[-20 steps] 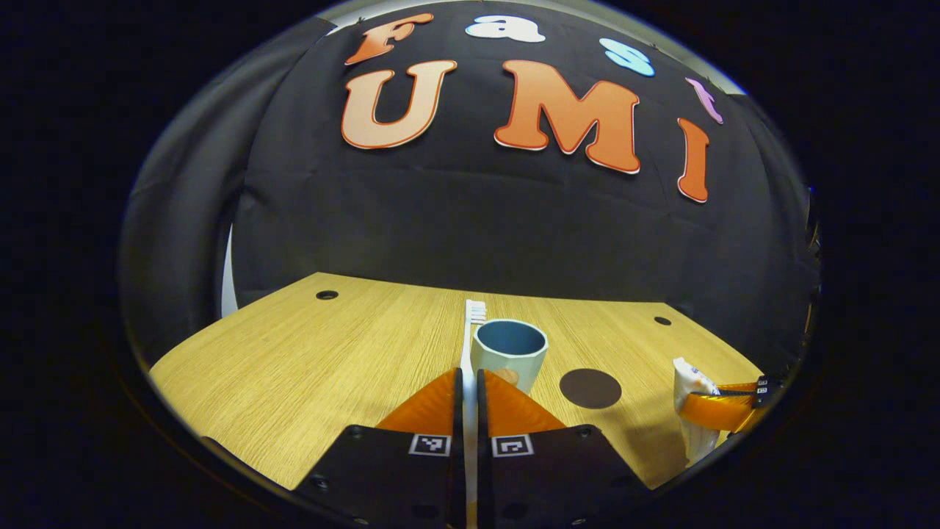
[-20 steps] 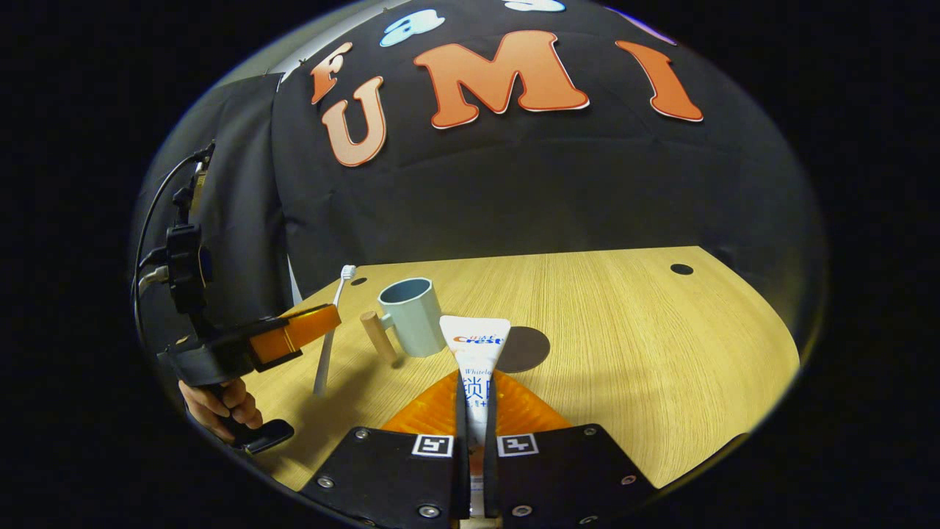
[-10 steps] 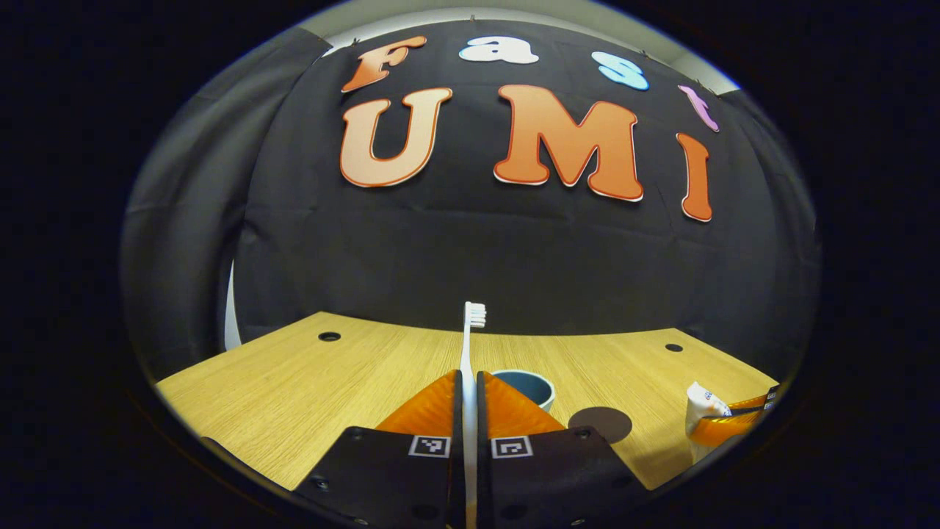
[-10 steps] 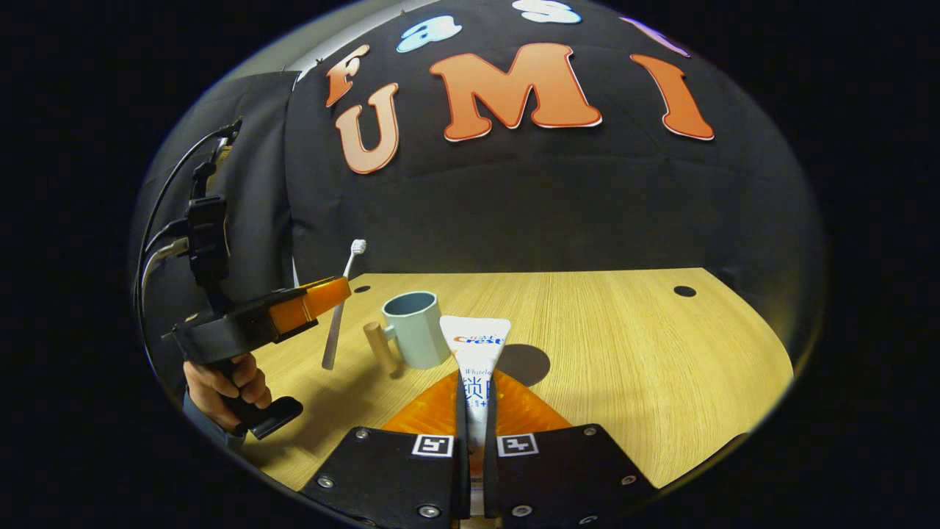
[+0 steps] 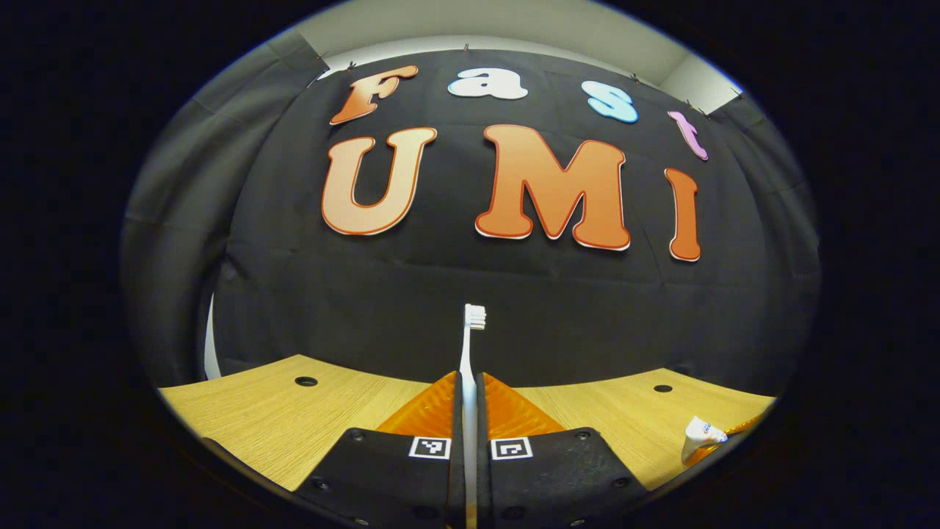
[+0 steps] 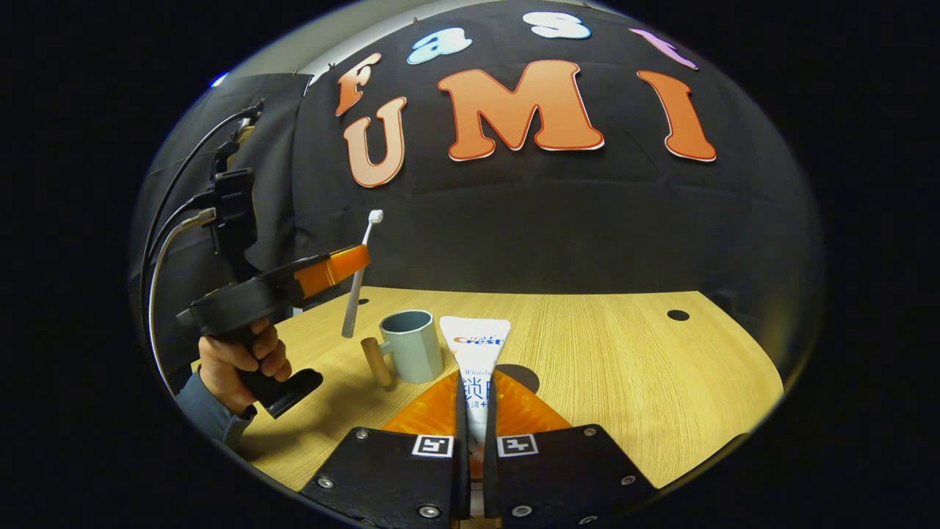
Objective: Put the toothbrush and toothpaste on the desktop into the cup, then pick up the cup and place it on the coaster on the desktop.
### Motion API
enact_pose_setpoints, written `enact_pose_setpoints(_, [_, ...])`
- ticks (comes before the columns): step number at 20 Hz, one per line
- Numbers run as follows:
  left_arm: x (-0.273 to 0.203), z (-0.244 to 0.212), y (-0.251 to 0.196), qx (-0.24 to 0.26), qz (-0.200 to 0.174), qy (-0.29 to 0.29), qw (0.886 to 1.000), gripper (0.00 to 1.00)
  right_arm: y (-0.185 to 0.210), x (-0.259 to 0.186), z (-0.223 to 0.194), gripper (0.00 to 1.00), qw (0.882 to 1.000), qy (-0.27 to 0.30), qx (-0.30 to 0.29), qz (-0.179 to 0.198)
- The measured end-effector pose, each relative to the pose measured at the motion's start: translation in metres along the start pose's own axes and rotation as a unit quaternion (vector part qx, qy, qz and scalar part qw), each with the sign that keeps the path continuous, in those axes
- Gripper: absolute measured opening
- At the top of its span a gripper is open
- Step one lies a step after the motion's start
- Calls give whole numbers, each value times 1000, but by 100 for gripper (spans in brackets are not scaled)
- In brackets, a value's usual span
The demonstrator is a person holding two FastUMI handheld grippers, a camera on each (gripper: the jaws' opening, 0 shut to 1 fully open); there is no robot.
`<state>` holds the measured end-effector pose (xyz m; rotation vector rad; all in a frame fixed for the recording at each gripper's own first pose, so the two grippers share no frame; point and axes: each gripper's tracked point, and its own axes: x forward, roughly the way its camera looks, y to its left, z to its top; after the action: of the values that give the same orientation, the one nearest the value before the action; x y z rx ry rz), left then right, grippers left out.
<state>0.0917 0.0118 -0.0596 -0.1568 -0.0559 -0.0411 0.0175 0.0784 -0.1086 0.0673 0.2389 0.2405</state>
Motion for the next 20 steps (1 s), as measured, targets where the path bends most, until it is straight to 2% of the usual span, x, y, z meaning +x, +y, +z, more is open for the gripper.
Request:
enact_pose_setpoints(7, [30, 5, -20, 22, -27, -19, 999, 6, 2, -6, 4, 7, 1000, -12, -21, 1])
enact_pose_setpoints(10, [42, -7, -29, 6, -37, -15, 999, 6, -1, -8, 5, 7, 1000, -15, -27, -5])
enact_pose_setpoints(20, [60, -42, -21, 7, -27, 8, 1000, 6, -9, -7, 8, 7, 999, -18, -25, -13])
